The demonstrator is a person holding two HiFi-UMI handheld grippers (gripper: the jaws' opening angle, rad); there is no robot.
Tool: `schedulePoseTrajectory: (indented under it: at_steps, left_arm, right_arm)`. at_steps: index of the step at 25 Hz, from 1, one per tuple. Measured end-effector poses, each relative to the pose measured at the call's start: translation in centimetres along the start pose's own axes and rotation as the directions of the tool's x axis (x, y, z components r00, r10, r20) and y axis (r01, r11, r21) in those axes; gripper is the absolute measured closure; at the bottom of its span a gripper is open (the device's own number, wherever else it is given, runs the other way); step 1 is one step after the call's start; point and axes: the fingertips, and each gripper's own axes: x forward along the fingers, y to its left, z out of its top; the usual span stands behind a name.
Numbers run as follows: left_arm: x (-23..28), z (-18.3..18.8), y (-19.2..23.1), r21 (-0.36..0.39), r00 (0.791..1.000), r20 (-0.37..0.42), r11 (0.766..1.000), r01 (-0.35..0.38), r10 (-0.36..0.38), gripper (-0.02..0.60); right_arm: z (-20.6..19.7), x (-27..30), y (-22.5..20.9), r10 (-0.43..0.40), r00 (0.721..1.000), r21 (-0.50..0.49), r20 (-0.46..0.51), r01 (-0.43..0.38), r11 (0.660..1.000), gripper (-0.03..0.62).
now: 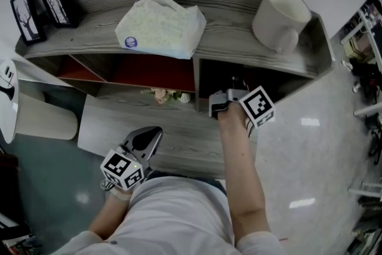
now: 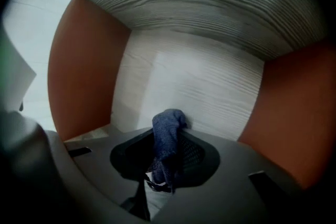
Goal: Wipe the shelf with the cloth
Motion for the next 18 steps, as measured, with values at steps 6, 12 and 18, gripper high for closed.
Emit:
schedulePoseTrajectory:
  at_steps: [6, 12, 18]
  left_arm:
    - [0.6, 0.0, -1.0, -0.004, 0.999, 0.01, 0.999, 0.033, -0.033, 0.566]
    - [2.3, 0.3, -2.3, 0.001, 0.996, 0.01, 0.996, 0.088, -0.088, 0.566]
    - [5.2, 0.7, -4.8, 0.02, 0.984, -0.002, 0.984, 0.178, -0.178, 0.566]
  right_arm:
    - [-1.4, -2.7, 1.6, -0.042, 0.997, -0.128, -0.072, 0.033, 0.991, 0.505]
    - [-1.9, -7.1, 3.8, -0.009, 0.994, -0.244, -0.111, -0.018, 0.97, 0.505]
    - [-1.5, -12.6, 5.1, -0.004, 0.99, -0.422, -0.138, -0.055, 0.905, 0.504]
